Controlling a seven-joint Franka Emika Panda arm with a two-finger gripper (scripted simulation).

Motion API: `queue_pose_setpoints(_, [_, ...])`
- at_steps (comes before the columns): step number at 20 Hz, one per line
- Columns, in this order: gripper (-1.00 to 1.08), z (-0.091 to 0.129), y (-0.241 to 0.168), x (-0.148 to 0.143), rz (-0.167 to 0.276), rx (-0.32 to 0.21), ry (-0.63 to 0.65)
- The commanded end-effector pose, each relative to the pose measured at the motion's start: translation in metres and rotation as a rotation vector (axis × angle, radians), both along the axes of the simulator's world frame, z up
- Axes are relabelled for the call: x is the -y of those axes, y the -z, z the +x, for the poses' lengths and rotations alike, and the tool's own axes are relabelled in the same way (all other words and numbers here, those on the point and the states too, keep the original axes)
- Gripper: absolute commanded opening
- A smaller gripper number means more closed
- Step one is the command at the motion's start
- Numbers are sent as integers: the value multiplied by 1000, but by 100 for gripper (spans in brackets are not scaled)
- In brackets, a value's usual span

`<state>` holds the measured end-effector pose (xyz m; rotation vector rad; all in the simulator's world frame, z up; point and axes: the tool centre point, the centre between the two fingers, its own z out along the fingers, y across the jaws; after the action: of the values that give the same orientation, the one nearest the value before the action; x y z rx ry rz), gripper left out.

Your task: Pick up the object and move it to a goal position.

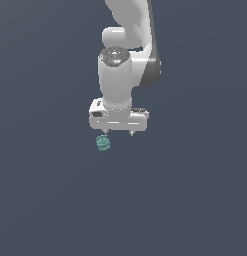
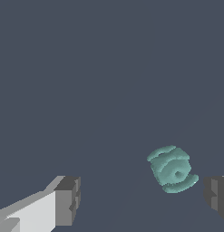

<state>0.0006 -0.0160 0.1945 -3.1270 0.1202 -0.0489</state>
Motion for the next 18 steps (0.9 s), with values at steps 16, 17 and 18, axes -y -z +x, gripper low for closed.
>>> queue_pose_setpoints(16, [100,1,-12,33,-11,28,29])
queue_pose_setpoints(17, [100,1,-11,33,-11,27,24])
queue_pose_setpoints(18, [100,0,-9,34,-12,26,19])
